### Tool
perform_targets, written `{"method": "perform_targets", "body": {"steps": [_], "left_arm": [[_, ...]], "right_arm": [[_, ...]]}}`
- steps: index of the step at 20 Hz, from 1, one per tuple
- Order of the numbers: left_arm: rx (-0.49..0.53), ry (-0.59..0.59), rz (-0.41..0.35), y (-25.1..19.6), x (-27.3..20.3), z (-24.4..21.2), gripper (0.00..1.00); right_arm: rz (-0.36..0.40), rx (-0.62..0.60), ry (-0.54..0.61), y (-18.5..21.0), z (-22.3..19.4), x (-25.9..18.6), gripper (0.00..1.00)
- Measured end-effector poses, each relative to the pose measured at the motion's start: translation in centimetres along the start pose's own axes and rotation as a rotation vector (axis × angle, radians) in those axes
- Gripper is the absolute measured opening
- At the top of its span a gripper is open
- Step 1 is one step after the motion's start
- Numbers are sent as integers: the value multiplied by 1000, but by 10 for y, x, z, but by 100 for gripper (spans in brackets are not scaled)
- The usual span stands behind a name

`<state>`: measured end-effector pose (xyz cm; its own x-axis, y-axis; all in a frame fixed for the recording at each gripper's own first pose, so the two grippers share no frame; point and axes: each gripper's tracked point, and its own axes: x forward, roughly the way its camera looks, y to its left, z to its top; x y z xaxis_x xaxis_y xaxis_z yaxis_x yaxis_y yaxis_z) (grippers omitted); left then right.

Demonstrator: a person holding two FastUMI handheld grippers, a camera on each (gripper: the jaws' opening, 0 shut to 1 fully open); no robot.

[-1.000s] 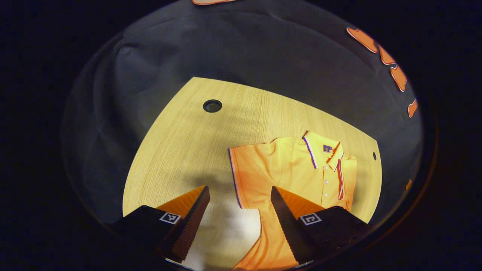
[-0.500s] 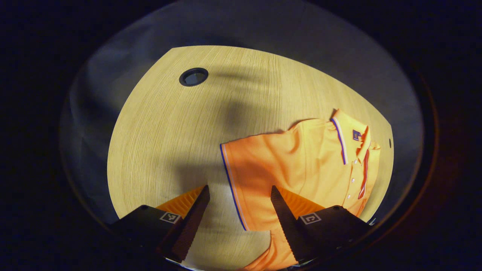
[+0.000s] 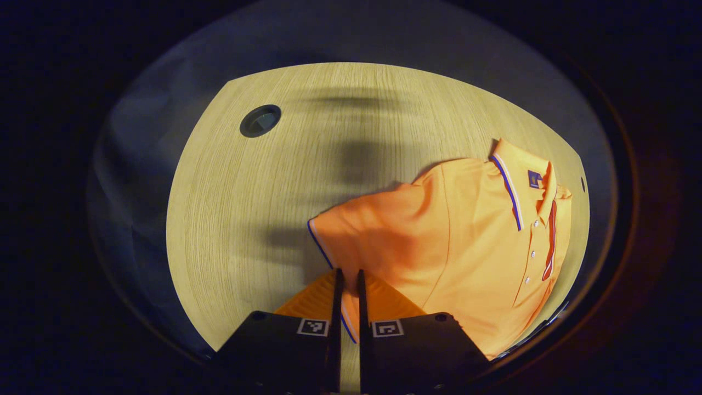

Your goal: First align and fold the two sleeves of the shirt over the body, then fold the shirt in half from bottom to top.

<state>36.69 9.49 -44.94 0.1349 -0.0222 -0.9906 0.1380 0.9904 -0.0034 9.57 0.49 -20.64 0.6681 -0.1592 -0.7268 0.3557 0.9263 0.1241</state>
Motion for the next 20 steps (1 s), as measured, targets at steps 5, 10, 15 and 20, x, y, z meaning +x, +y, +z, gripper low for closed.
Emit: {"method": "perform_targets", "body": {"steps": [5, 10, 15, 20], "left_arm": [[-13, -74, -104, -16, -24, 7, 5], [27, -171, -109, -28, -64, 21, 5], [126, -206, -89, -63, -80, 17, 5], [243, -223, -76, -119, -82, 16, 5]], "right_arm": [[25, 12, 4, -7, 3, 4, 99], [59, 8, 4, -9, 6, 4, 99], [87, 11, 18, -17, 1, 5, 99], [112, 22, 37, -29, -5, 8, 99]]}}
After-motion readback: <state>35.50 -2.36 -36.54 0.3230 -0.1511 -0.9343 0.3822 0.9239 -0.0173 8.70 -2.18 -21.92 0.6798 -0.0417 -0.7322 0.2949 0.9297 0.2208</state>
